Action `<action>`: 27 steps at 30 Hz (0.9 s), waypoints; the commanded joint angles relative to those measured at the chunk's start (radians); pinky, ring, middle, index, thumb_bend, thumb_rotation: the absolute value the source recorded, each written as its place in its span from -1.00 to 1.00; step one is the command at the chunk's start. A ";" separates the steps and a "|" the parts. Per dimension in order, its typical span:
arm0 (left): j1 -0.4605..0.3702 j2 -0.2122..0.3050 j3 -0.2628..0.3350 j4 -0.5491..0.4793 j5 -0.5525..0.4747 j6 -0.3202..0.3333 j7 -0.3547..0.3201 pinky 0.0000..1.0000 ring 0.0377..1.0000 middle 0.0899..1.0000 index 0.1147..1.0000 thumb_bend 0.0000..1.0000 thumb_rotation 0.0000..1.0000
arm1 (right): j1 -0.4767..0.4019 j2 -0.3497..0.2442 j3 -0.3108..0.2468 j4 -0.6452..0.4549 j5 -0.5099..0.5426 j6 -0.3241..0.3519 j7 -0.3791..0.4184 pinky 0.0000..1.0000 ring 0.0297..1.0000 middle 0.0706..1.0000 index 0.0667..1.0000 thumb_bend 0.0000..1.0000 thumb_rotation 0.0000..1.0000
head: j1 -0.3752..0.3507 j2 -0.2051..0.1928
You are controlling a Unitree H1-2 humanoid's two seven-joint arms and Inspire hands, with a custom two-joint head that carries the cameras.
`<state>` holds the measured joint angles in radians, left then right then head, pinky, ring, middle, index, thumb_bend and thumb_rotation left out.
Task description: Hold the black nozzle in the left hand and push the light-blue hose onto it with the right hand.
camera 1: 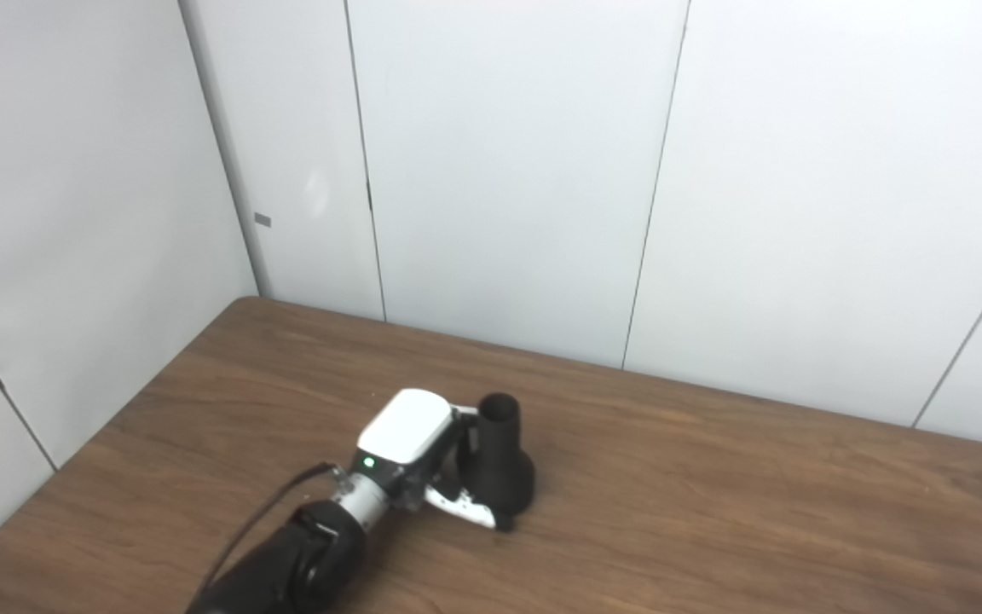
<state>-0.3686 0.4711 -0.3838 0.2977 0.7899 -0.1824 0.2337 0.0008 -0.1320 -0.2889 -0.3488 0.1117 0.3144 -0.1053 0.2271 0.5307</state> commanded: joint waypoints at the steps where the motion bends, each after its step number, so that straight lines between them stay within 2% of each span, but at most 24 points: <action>1: -0.020 -0.005 -0.011 -0.021 0.020 -0.040 -0.002 -0.83 -0.81 -0.29 -0.19 0.04 -1.00 | -0.017 -0.009 -0.022 -0.058 0.003 0.003 -0.017 0.10 0.28 0.29 0.19 -0.35 -1.00 | -0.006 0.003; 5: -0.018 -0.028 -0.025 -0.064 0.034 -0.032 -0.050 -0.79 -0.75 -0.35 -0.17 0.03 -1.00 | -0.009 -0.009 -0.035 -0.082 0.007 0.016 -0.021 0.00 0.21 0.23 0.14 -0.28 -0.88 | -0.033 0.013; 9: -0.017 -0.037 -0.040 -0.095 0.021 -0.045 -0.118 -0.70 -0.65 -0.34 -0.13 0.03 -1.00 | 0.006 -0.001 -0.030 -0.101 -0.014 0.016 -0.028 0.04 0.24 0.26 0.16 -0.27 -0.90 | -0.061 0.020; 12: -0.014 -0.046 -0.046 -0.106 0.028 -0.067 -0.131 -0.69 -0.64 -0.33 -0.14 0.03 -1.00 | 0.012 0.013 -0.029 -0.122 -0.026 0.030 -0.038 0.13 0.31 0.32 0.21 -0.30 -0.94 | -0.100 0.032; 15: -0.011 -0.052 -0.047 -0.107 0.033 -0.110 -0.106 -0.77 -0.74 -0.36 -0.17 0.03 -1.00 | 0.015 0.024 -0.028 -0.132 -0.038 0.019 -0.047 0.21 0.37 0.37 0.25 -0.35 -1.00 | -0.181 0.050; 16: -0.008 -0.051 -0.043 -0.108 0.029 -0.125 -0.102 -0.80 -0.77 -0.35 -0.18 0.03 -1.00 | 0.017 0.026 -0.022 -0.135 -0.046 0.007 -0.047 0.24 0.40 0.39 0.29 -0.40 -1.00 | -0.253 0.060; 18: -0.003 -0.049 -0.035 -0.106 0.023 -0.150 -0.099 -0.81 -0.78 -0.32 -0.18 0.03 -1.00 | 0.020 0.031 -0.019 -0.121 -0.055 -0.034 -0.047 0.28 0.44 0.43 0.34 -0.46 -1.00 | -0.309 0.068; 20: 0.002 -0.037 -0.027 -0.110 0.025 -0.170 -0.103 -0.81 -0.78 -0.29 -0.18 0.04 -1.00 | 0.020 0.040 -0.022 -0.090 -0.054 -0.081 -0.051 0.38 0.50 0.49 0.42 -0.50 -1.00 | -0.420 0.078; 23: 0.004 -0.016 -0.016 -0.108 0.032 -0.195 -0.110 -0.81 -0.77 -0.35 -0.18 0.03 -1.00 | 0.008 0.048 -0.035 0.008 -0.075 -0.210 -0.076 0.42 0.48 0.47 0.42 -0.33 -1.00 | -0.534 0.081; 24: 0.004 -0.013 -0.014 -0.104 0.034 -0.199 -0.113 -0.81 -0.76 -0.26 -0.18 0.04 -1.00 | 0.001 0.048 -0.034 0.041 -0.112 -0.258 -0.099 0.36 0.44 0.43 0.39 -0.24 -0.95 | -0.552 0.078; 25: 0.002 -0.009 -0.011 -0.097 0.033 -0.209 -0.112 -0.80 -0.75 -0.21 -0.18 0.04 -1.00 | -0.007 0.051 -0.029 0.064 -0.153 -0.289 -0.122 0.34 0.43 0.42 0.39 -0.09 -0.74 | -0.590 0.072; 26: 0.000 -0.007 -0.010 -0.090 0.032 -0.219 -0.110 -0.80 -0.75 -0.18 -0.18 0.05 -1.00 | -0.016 0.053 -0.026 0.079 -0.191 -0.305 -0.147 0.34 0.45 0.43 0.41 0.07 -0.55 | -0.601 0.071; 27: -0.003 -0.008 -0.009 -0.083 0.031 -0.232 -0.106 -0.79 -0.74 -0.17 -0.18 0.05 -1.00 | -0.023 0.050 -0.022 0.089 -0.233 -0.311 -0.168 0.40 0.50 0.46 0.44 0.20 -0.45 | -0.609 0.071</action>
<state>-0.3426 0.4528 -0.4026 0.2125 0.8223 -0.3924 0.1136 0.0212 -0.0699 -0.3112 -0.2319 -0.0654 0.0787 -0.2359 -0.3728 0.6013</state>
